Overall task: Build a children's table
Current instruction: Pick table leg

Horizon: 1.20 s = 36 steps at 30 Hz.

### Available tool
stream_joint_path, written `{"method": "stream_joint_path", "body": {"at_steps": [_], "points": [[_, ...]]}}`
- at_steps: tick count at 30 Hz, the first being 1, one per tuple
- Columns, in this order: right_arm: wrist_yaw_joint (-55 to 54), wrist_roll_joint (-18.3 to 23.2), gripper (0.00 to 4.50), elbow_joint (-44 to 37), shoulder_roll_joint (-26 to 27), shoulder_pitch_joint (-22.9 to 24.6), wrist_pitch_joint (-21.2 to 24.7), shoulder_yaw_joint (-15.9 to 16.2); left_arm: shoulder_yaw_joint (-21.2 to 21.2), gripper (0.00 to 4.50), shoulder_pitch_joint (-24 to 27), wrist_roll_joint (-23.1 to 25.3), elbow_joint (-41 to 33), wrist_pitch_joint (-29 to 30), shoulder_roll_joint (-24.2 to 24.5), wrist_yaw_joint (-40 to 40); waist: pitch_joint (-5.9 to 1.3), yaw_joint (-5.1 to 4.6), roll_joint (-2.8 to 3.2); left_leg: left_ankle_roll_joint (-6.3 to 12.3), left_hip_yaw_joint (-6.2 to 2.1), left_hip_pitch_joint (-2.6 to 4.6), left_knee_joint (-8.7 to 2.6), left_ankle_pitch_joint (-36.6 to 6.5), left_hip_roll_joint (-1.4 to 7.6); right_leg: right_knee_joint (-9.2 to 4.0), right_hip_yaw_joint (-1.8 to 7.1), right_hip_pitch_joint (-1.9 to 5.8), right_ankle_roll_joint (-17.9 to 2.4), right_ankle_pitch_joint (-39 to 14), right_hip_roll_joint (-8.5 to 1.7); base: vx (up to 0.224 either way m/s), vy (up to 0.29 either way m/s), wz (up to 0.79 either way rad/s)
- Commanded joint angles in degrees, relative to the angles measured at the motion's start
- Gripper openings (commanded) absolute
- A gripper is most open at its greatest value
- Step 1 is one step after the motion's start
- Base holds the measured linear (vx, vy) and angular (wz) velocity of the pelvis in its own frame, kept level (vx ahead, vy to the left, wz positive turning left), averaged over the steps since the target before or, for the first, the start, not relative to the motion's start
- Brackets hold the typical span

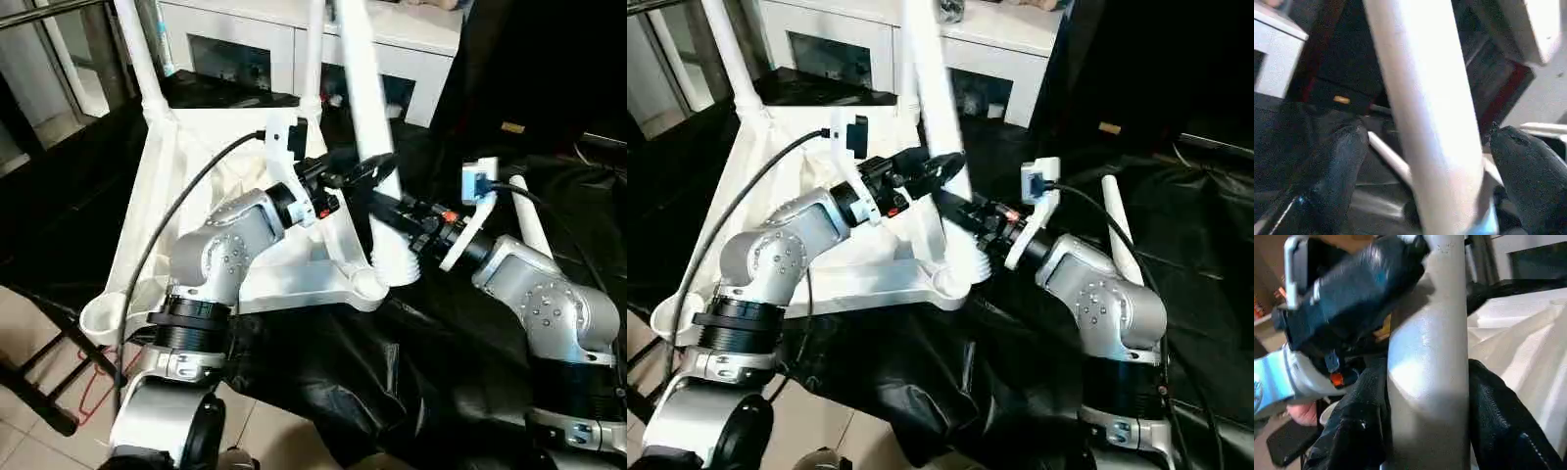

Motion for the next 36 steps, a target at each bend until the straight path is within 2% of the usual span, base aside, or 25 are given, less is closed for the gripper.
{"method": "stream_joint_path", "body": {"at_steps": [1,5,10,12,14,16,17,18,22,26,27,31,33,36], "points": [[0.24,-0.62,1.86,-0.82,-0.37,0.14,-1.78,1.05,-0.22,4.5,-0.87,0.04,-1.4,2.05,0.1,0.95,-4.51,0.22,-0.82,0.48,0.0,0.19,-3.19,-5.99,0.86,-4.58,2.65,3.57,-7.22,-9.77,-4.4,0.0,0.0,0.0],[-0.38,-1.68,1.86,-0.3,-0.02,-0.25,-2.78,1.86,0.6,4.5,-0.83,-0.25,-1.21,2.93,-0.12,2.95,-4.49,0.22,-0.87,0.49,0.01,0.14,-3.18,-5.81,0.76,-4.59,2.66,3.57,-6.67,-9.91,-4.29,0.0,0.0,0.0],[-1.23,-2.56,1.86,0.53,0.14,-0.8,-4.29,3.4,2.64,4.5,-0.88,-4.06,-2.59,7.19,-1.01,4.74,-4.51,0.18,-0.88,0.37,0.02,0.12,-3.13,-5.48,0.72,-4.53,2.64,3.55,-7.0,-9.41,-4.27,0.0,0.0,0.0],[-1.39,-2.58,1.86,0.63,0.11,-0.92,-4.64,3.87,3.46,4.12,-1.03,-4.88,-2.67,8.58,-1.43,5.88,-4.47,0.1,-0.89,0.37,0.02,0.15,-3.13,-5.8,0.76,-4.47,2.61,3.53,-7.47,-9.2,-4.18,0.0,0.0,0.0],[-1.45,-2.73,1.86,0.66,0.14,-1.07,-4.84,4.41,4.54,4.09,-1.31,-5.78,-2.43,9.59,-1.96,7.25,-4.45,0.12,-0.92,0.48,0.05,0.14,-3.1,-5.94,0.69,-4.57,2.61,3.56,-7.31,-9.51,-4.16,0.0,0.0,0.0],[-1.4,-2.96,1.86,0.74,0.24,-1.16,-5.01,4.71,5.08,3.81,-1.48,-6.05,-2.2,10.2,-2.09,8.09,-4.42,0.14,-0.93,0.6,0.03,0.14,-3.13,-6.03,0.68,-4.73,2.62,3.55,-6.81,-10.15,-4.16,0.0,0.0,0.0],[-1.47,-3.19,1.86,0.89,0.41,-1.27,-5.2,4.9,5.35,3.81,-1.55,-6.13,-2.02,10.59,-2.07,8.54,-4.42,0.11,-1.2,0.58,0.04,0.1,-3.14,-6.05,0.7,-4.69,2.61,3.59,-6.63,-10.21,-4.15,0.0,0.0,0.0],[-1.67,-3.48,1.86,1.16,0.62,-1.45,-5.56,5.22,5.79,3.7,-1.64,-6.35,-1.82,11.25,-1.99,9.35,-4.41,0.14,-0.98,0.47,-0.02,0.12,-3.18,-6.06,0.72,-4.7,2.6,3.49,-6.39,-10.41,-4.19,0.0,0.0,0.0],[-2.13,-3.38,1.86,1.4,0.57,-1.6,-6.1,5.64,6.08,3.32,-1.6,-6.85,-2.11,12.14,-1.83,10.11,-4.43,0.11,-0.98,0.4,-0.06,0.14,-3.22,-5.78,0.73,-4.65,2.61,3.51,-6.35,-9.72,-4.14,0.0,0.0,0.0],[-2.47,-3.17,1.86,1.39,0.44,-1.61,-6.31,5.85,6.39,3.16,-1.71,-6.92,-2.15,12.52,-1.76,10.56,-4.46,0.13,-0.9,0.31,-0.05,0.16,-3.19,-5.8,0.71,-4.59,2.64,3.54,-6.34,-9.23,-4.13,0.0,0.0,0.0],[-2.58,-3.21,1.86,1.4,0.46,-1.62,-6.42,5.86,6.52,2.83,-1.87,-6.85,-2.04,12.51,-1.52,10.53,-4.4,0.12,-0.86,0.28,-0.05,0.18,-3.24,-5.92,0.72,-4.63,2.63,3.5,-6.39,-9.34,-4.11,0.0,0.0,0.0],[-2.7,-3.48,1.86,1.58,0.45,-1.85,-6.54,5.85,5.45,2.71,-2.22,-5.86,-1.89,12.51,0.06,9.34,-4.45,0.09,-0.83,0.11,-0.09,0.2,-3.27,-6.11,0.7,-4.63,2.62,3.54,-6.17,-9.31,-4.11,0.0,0.0,0.0],[-2.92,-3.8,1.86,1.82,0.4,-2.05,-6.75,6.02,5.24,2.41,-2.42,-5.63,-1.83,12.79,0.58,9.09,-4.43,0.06,-0.71,-0.08,-0.09,0.24,-3.29,-6.3,0.71,-4.66,2.63,3.49,-6.02,-9.71,-4.12,0.0,0.0,0.0],[-3.24,-4.33,1.86,2.56,0.34,-2.54,-7.27,6.42,5.47,2.21,-3.18,-5.86,-1.36,13.6,1.41,8.89,-4.48,0.04,-0.79,-0.19,-0.07,0.19,-3.25,-5.89,0.7,-4.52,2.65,3.58,-6.25,-8.85,-4.12,0.0,0.0,0.0]]}}
